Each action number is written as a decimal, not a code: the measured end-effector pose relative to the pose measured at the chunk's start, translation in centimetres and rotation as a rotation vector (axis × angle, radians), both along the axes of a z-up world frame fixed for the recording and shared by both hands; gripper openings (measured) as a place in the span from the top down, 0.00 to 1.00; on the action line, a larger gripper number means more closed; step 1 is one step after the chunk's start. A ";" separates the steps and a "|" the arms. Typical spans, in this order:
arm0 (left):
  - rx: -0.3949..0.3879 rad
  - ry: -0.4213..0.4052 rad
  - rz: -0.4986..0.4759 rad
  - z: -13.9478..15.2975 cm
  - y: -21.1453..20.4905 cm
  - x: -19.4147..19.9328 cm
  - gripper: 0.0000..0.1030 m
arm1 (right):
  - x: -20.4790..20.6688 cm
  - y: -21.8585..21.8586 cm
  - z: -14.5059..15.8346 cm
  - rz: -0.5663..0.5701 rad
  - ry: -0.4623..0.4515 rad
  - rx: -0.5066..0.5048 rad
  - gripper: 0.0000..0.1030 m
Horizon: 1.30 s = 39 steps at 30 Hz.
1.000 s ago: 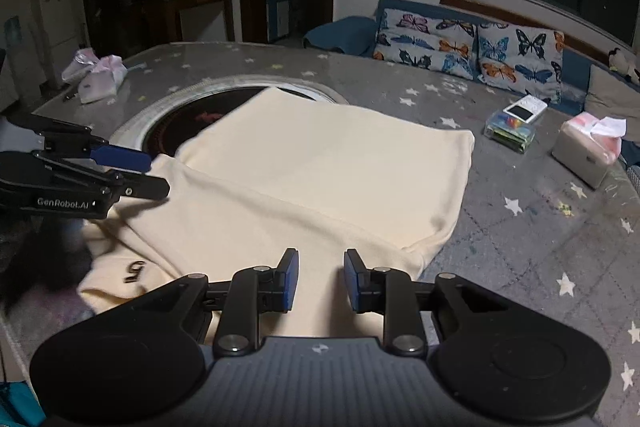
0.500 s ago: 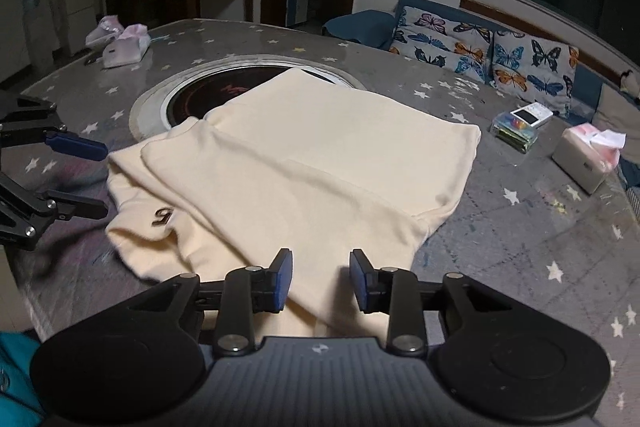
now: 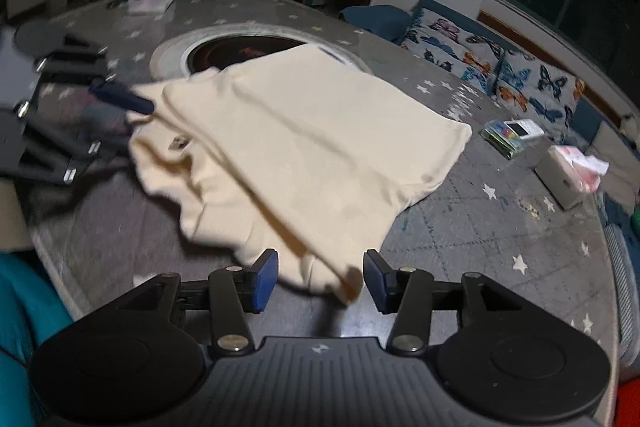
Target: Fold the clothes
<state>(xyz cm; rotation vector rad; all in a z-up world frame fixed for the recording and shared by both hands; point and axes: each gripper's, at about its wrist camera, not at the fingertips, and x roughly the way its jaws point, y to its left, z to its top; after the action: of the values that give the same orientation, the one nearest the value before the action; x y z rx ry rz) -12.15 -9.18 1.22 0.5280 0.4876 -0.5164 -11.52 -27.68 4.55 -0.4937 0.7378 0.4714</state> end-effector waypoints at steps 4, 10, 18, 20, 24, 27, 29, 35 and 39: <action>-0.051 0.006 0.032 0.8 0.3 1.1 0.87 | -1.0 0.8 -0.3 0.068 -0.029 -0.046 0.46; -0.147 0.056 0.079 1.9 0.8 3.2 0.89 | -1.3 2.4 -1.1 0.151 -0.078 -0.065 0.44; -0.187 0.089 0.115 1.8 1.0 4.7 0.85 | 1.0 3.2 -1.4 0.119 -0.063 0.046 0.63; -0.179 0.083 0.109 1.8 1.3 4.3 0.83 | 1.4 3.0 -1.1 0.098 -0.051 0.077 0.73; -0.141 0.056 0.098 1.6 2.0 3.1 0.70 | 2.4 2.3 -0.4 0.054 -0.023 0.147 0.83; -0.098 0.038 0.096 1.0 2.6 2.3 0.69 | 2.8 1.8 0.0 0.030 -0.008 0.189 0.86; -0.074 0.032 0.096 0.6 2.8 2.0 0.69 | 2.8 1.7 0.1 0.022 -0.006 0.202 0.87; -0.064 0.037 0.078 0.0 2.7 1.8 0.93 | 2.3 1.7 0.4 0.003 -0.016 0.237 0.90; -0.102 0.034 0.080 1.0 2.8 1.2 0.95 | 1.5 1.5 1.2 -0.005 -0.043 0.258 0.91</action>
<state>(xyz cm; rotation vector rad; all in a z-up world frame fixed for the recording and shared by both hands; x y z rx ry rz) -10.94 -6.33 2.21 0.4013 0.5099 -0.4719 -10.03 -26.23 5.73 -0.2593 0.6255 0.5415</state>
